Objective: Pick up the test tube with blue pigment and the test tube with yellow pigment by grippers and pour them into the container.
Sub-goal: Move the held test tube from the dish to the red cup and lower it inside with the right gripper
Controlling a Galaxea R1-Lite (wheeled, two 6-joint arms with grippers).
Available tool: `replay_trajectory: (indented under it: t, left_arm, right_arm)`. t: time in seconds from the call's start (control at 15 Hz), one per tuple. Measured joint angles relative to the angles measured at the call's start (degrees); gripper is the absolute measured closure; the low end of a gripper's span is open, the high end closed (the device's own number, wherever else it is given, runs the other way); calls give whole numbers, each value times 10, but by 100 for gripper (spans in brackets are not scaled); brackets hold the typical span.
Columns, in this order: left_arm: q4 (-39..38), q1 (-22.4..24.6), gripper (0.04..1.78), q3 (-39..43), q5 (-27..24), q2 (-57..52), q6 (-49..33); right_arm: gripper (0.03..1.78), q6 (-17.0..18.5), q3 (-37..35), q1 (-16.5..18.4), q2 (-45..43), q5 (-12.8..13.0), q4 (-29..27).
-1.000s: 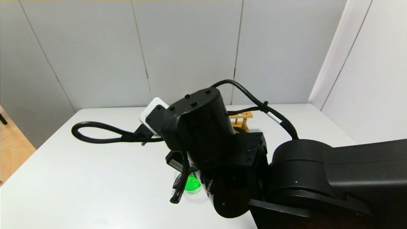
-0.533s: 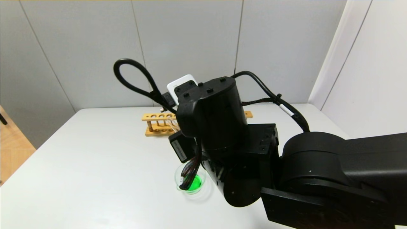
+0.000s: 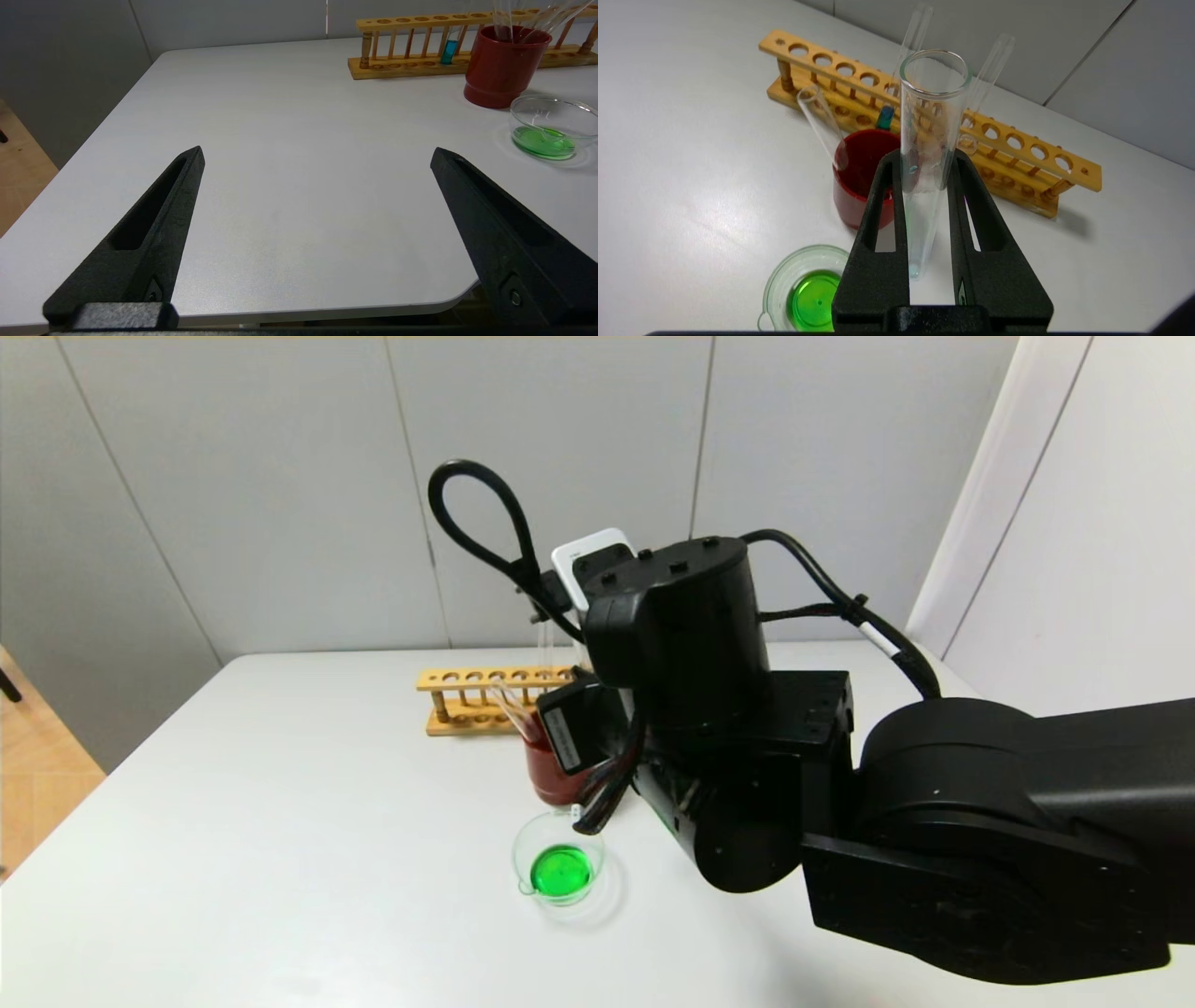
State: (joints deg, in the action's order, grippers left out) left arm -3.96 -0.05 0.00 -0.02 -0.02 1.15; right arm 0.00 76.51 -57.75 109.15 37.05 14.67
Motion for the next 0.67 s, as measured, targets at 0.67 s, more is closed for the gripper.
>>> replay_trajectory:
  t: [0.67]
  left_arm:
    - [0, 0, 11, 0, 0, 0, 0]
  right_arm:
    - [154, 13, 34, 17, 14, -13, 60]
